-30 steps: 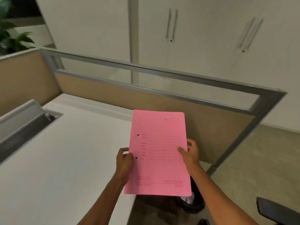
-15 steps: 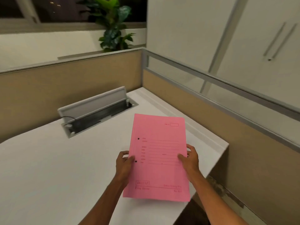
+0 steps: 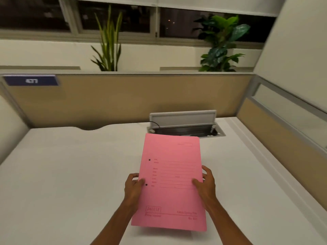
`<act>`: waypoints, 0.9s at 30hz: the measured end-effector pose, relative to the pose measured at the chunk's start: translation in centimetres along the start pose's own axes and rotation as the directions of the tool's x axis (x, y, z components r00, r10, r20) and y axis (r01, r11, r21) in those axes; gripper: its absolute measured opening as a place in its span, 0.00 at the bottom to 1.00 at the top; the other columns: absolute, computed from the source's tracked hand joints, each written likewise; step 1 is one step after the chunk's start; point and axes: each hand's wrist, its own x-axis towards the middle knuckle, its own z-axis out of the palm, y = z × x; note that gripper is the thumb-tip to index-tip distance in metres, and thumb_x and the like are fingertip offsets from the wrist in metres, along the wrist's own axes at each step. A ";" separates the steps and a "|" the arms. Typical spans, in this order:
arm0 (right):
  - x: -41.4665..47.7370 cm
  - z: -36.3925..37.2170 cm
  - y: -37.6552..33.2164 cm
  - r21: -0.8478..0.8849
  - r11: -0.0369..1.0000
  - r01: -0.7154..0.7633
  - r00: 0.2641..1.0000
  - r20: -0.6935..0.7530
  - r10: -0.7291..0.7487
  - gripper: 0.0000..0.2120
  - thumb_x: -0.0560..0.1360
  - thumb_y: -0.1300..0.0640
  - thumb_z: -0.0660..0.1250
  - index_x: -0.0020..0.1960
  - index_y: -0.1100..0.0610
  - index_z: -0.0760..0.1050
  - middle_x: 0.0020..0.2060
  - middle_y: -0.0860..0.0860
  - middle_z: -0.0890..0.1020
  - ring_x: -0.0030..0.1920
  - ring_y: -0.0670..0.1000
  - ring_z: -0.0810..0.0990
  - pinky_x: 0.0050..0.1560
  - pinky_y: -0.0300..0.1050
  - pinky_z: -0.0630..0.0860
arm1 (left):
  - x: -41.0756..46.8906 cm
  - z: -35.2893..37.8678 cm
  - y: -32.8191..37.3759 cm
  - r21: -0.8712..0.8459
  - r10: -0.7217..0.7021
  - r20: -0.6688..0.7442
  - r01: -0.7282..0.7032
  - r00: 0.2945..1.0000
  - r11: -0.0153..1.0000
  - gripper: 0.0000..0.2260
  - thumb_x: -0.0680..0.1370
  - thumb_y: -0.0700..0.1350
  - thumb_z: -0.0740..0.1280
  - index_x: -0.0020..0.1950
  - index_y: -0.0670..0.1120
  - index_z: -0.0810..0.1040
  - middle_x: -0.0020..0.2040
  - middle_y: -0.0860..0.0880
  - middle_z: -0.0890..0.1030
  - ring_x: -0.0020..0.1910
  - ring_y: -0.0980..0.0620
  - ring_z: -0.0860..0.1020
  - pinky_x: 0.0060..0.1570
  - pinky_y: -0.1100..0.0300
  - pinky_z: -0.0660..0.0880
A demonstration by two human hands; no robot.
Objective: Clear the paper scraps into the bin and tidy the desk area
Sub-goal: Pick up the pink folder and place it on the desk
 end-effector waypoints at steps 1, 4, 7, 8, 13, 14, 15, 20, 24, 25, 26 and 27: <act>0.3 1.6 -0.3 -0.008 1.000 0.004 1.000 0.024 -0.004 0.28 0.71 0.70 0.69 0.67 0.54 0.66 0.54 0.55 0.78 0.52 0.57 0.79 0.52 0.56 0.80 | 0.6 -1.2 0.0 -0.005 0.000 -0.029 0.000 1.000 1.000 0.06 0.79 0.39 0.64 0.55 0.45 0.72 0.46 0.38 0.83 0.39 0.41 0.83 0.34 0.52 0.79; 1.2 6.5 -1.1 -0.027 0.999 0.032 0.996 0.087 -0.030 0.26 0.72 0.69 0.69 0.65 0.54 0.66 0.53 0.54 0.78 0.50 0.56 0.79 0.50 0.53 0.80 | 2.9 -4.6 -0.1 -0.027 -0.008 -0.107 0.005 0.994 1.000 0.07 0.79 0.39 0.64 0.56 0.44 0.71 0.47 0.37 0.82 0.40 0.39 0.83 0.38 0.49 0.80; 2.3 11.5 -1.9 -0.046 0.998 0.049 0.990 0.136 -0.042 0.25 0.72 0.68 0.69 0.64 0.54 0.67 0.52 0.53 0.77 0.49 0.54 0.79 0.49 0.50 0.79 | 5.5 -7.9 0.5 -0.024 -0.006 -0.161 0.002 0.987 1.000 0.07 0.79 0.39 0.64 0.57 0.44 0.71 0.47 0.36 0.82 0.41 0.38 0.83 0.43 0.43 0.81; 2.7 13.0 -2.1 -0.055 0.997 0.052 0.988 0.150 -0.043 0.25 0.72 0.69 0.69 0.64 0.54 0.67 0.52 0.53 0.77 0.50 0.54 0.78 0.49 0.50 0.79 | 6.4 -8.8 0.8 -0.015 0.003 -0.178 -0.005 0.984 1.000 0.08 0.79 0.39 0.64 0.58 0.45 0.71 0.47 0.36 0.82 0.42 0.38 0.83 0.44 0.42 0.81; 5.2 20.1 -3.4 -0.107 0.992 0.072 0.981 0.186 -0.051 0.26 0.71 0.69 0.68 0.66 0.56 0.67 0.55 0.55 0.78 0.52 0.55 0.78 0.55 0.56 0.79 | 10.6 -12.3 2.7 0.031 0.025 -0.250 -0.018 0.968 0.999 0.11 0.79 0.38 0.63 0.61 0.45 0.71 0.48 0.36 0.81 0.43 0.40 0.82 0.43 0.49 0.80; 5.7 21.3 -3.6 -0.117 0.990 0.073 0.981 0.189 -0.050 0.26 0.71 0.70 0.68 0.66 0.56 0.67 0.55 0.56 0.78 0.52 0.56 0.78 0.56 0.57 0.79 | 11.5 -12.8 3.0 0.041 0.018 -0.264 -0.008 0.964 0.999 0.11 0.79 0.38 0.63 0.61 0.45 0.71 0.49 0.37 0.81 0.42 0.41 0.81 0.40 0.53 0.79; 6.3 22.4 -3.8 -0.128 0.989 0.076 0.980 0.193 -0.050 0.26 0.71 0.70 0.68 0.66 0.57 0.67 0.56 0.57 0.78 0.53 0.56 0.79 0.56 0.58 0.79 | 12.5 -13.2 3.3 0.053 0.011 -0.277 0.003 0.961 0.999 0.11 0.79 0.37 0.62 0.61 0.44 0.71 0.49 0.37 0.81 0.41 0.43 0.80 0.37 0.56 0.76; 9.3 27.3 -4.2 -0.183 0.981 0.064 0.982 0.189 -0.028 0.26 0.72 0.70 0.68 0.66 0.59 0.65 0.60 0.60 0.78 0.56 0.60 0.79 0.58 0.55 0.78 | 17.3 -14.6 4.4 0.098 -0.034 -0.313 0.068 0.949 0.993 0.12 0.78 0.36 0.62 0.61 0.41 0.71 0.53 0.38 0.79 0.40 0.46 0.77 0.30 0.61 0.70; 12.0 30.1 -4.4 -0.251 0.966 0.068 0.984 0.178 -0.023 0.23 0.72 0.69 0.68 0.64 0.60 0.65 0.59 0.61 0.78 0.55 0.61 0.79 0.55 0.53 0.78 | 20.7 -15.3 5.0 0.150 -0.051 -0.317 0.103 0.947 0.983 0.11 0.76 0.33 0.62 0.58 0.40 0.71 0.53 0.40 0.78 0.41 0.47 0.76 0.30 0.62 0.69; 12.6 30.7 -4.6 -0.269 0.960 0.074 0.984 0.174 -0.027 0.22 0.72 0.69 0.68 0.64 0.61 0.66 0.59 0.62 0.78 0.55 0.61 0.79 0.54 0.52 0.78 | 21.4 -15.4 5.2 0.172 -0.044 -0.317 0.103 0.947 0.980 0.10 0.75 0.32 0.62 0.56 0.39 0.72 0.53 0.40 0.78 0.41 0.47 0.76 0.29 0.62 0.69; 13.1 31.3 -4.8 -0.287 0.954 0.080 0.985 0.170 -0.031 0.22 0.72 0.69 0.68 0.63 0.62 0.67 0.58 0.62 0.79 0.55 0.61 0.79 0.53 0.51 0.78 | 22.1 -15.6 5.4 0.195 -0.034 -0.316 0.100 0.948 0.976 0.09 0.75 0.32 0.63 0.54 0.40 0.71 0.52 0.41 0.78 0.41 0.48 0.76 0.30 0.62 0.69; 13.6 31.8 -4.9 -0.306 0.948 0.087 0.985 0.167 -0.037 0.22 0.72 0.69 0.68 0.63 0.62 0.68 0.58 0.62 0.79 0.55 0.61 0.79 0.54 0.51 0.78 | 22.8 -15.7 5.6 0.218 -0.022 -0.315 0.095 0.949 0.971 0.08 0.74 0.33 0.64 0.52 0.41 0.71 0.51 0.41 0.78 0.41 0.48 0.76 0.30 0.62 0.70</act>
